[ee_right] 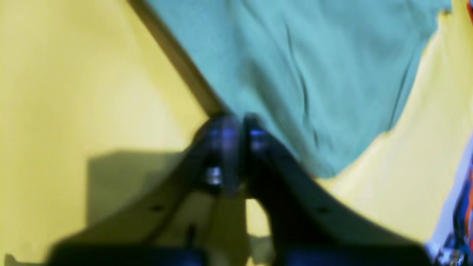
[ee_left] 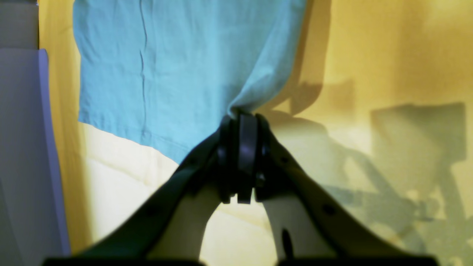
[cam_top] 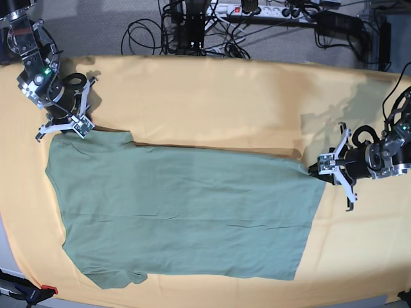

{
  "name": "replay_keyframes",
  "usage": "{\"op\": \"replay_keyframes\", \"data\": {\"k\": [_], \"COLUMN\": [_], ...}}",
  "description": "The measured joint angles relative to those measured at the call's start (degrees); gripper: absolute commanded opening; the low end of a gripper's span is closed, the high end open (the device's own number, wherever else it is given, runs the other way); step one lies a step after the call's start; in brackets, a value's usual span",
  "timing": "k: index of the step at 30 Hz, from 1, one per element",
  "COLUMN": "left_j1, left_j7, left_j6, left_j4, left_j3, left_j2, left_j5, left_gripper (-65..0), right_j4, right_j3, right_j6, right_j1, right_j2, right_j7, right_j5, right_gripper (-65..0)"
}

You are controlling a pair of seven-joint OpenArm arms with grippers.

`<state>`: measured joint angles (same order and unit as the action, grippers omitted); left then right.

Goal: Fold the T-shirt properly
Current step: 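Pull both held corners away from the shirt body to stretch it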

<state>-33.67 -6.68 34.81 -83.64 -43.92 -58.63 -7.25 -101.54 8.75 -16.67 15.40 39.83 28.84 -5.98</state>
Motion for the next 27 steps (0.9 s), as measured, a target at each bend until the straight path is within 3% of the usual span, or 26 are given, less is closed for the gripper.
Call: {"op": "replay_keyframes", "data": {"k": [5, 8, 10, 15, 19, 27], "left_j1": [0.0, 0.0, 0.0, 0.0, 0.0, 5.0], "left_j7": [-0.5, -1.3, -1.2, -3.1, -5.4, -6.1], "left_j6": [0.0, 1.6, 5.4, 5.6, 5.7, 5.5], "left_j4": [0.0, 0.0, -0.3, -2.4, -4.7, -14.4], "left_j3": [0.0, 0.0, 0.0, 0.0, 0.0, 0.0], "left_j2": [0.0, -0.5, -0.6, -1.3, -4.4, -12.8], "left_j5": [0.0, 2.4, 2.5, 2.6, 2.7, 5.2], "left_gripper": [-65.0, -65.0, -65.0, -65.0, -65.0, -65.0], "right_j4": [-2.0, -6.4, -9.0, -13.6, -16.2, -21.7], "right_j3": [0.0, 0.0, 0.0, 0.1, 0.1, 0.0], "right_j6": [0.7, -1.1, -1.9, -1.6, -1.4, -1.5], "right_j1": [-1.1, -1.0, -0.6, 4.7, 9.5, 18.1], "right_j2": [0.2, 1.1, 2.7, 7.1, 9.0, 9.2], "right_j7": [2.3, 4.1, 5.8, 8.6, 10.7, 14.5], "right_j5": [2.4, 2.1, 1.0, 1.2, 1.6, 3.0], "right_gripper": [-65.0, -65.0, -65.0, -65.0, -65.0, -65.0]}}
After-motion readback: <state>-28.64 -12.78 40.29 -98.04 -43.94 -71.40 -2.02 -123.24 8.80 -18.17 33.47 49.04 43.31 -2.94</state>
